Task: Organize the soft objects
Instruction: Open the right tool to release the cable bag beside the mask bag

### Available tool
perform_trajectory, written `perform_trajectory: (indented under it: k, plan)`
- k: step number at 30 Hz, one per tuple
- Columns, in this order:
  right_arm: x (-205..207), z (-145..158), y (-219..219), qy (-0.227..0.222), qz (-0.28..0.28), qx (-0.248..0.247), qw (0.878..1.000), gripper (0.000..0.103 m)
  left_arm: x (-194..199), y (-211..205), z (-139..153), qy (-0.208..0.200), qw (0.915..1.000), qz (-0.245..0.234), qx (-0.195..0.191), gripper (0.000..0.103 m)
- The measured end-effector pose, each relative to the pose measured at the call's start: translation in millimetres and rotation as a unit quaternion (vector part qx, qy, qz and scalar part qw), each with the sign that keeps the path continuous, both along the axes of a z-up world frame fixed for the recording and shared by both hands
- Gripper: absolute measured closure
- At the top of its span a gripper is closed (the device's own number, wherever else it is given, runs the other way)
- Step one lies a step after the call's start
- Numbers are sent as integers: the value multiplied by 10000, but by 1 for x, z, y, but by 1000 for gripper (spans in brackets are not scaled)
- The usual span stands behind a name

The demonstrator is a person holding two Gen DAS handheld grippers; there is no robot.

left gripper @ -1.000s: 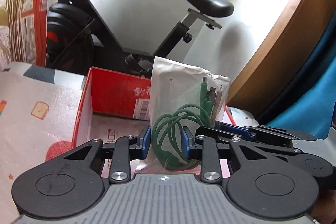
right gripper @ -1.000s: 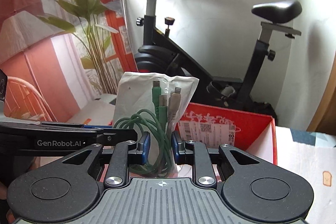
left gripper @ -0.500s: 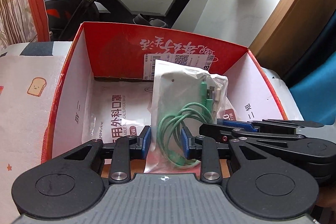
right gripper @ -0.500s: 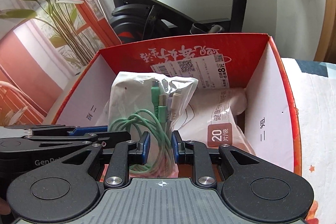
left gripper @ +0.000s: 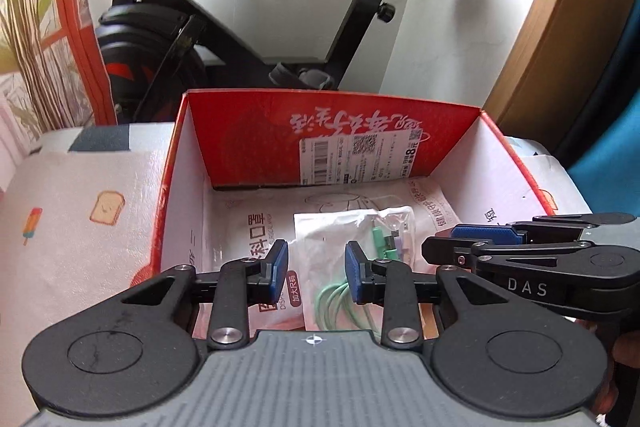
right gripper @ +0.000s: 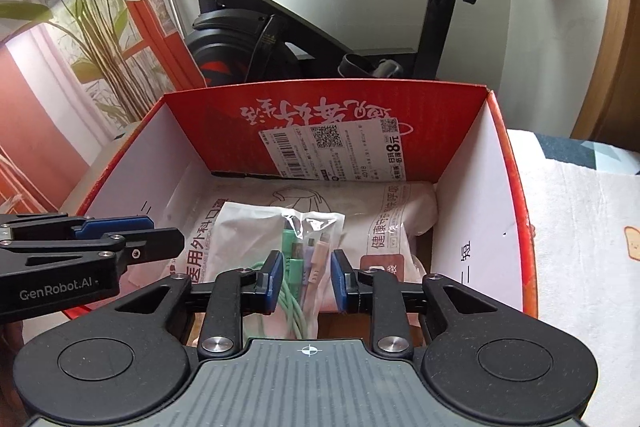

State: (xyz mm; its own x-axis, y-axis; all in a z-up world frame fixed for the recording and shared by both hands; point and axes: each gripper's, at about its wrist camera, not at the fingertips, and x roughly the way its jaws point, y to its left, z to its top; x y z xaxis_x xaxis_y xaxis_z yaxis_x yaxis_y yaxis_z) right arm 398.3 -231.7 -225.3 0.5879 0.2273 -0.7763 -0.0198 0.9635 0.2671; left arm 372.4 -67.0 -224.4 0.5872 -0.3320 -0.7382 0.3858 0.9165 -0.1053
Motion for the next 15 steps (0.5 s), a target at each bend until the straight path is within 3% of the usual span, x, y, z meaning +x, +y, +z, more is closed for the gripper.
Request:
perform_trajectory:
  k: [2,4,6,8,12,15]
  plan:
    - [-4,5,-1,-28,15,10,10000,67,-6,1,6,-147,9999,-44,77,65]
    - [-8,11,-1,-78,19,-11,10000,53,-12,3,12,-291,9995,-12,157,54]
    - [-13,16,-1,-154,18,-49,9999,44,-17,8,18,-407,9989,104,224,35]
    - [-18,22,-1,-249,29,-88,9996,38,-23,12,24,-513,9983,151,246,27]
    - [-31,34,-1,-446,45,-173,9988,12,-35,20,37,-728,9967,200,302,0]
    - [-41,42,-3,-572,27,-104,9983,0,-43,24,44,-833,9956,221,378,0]
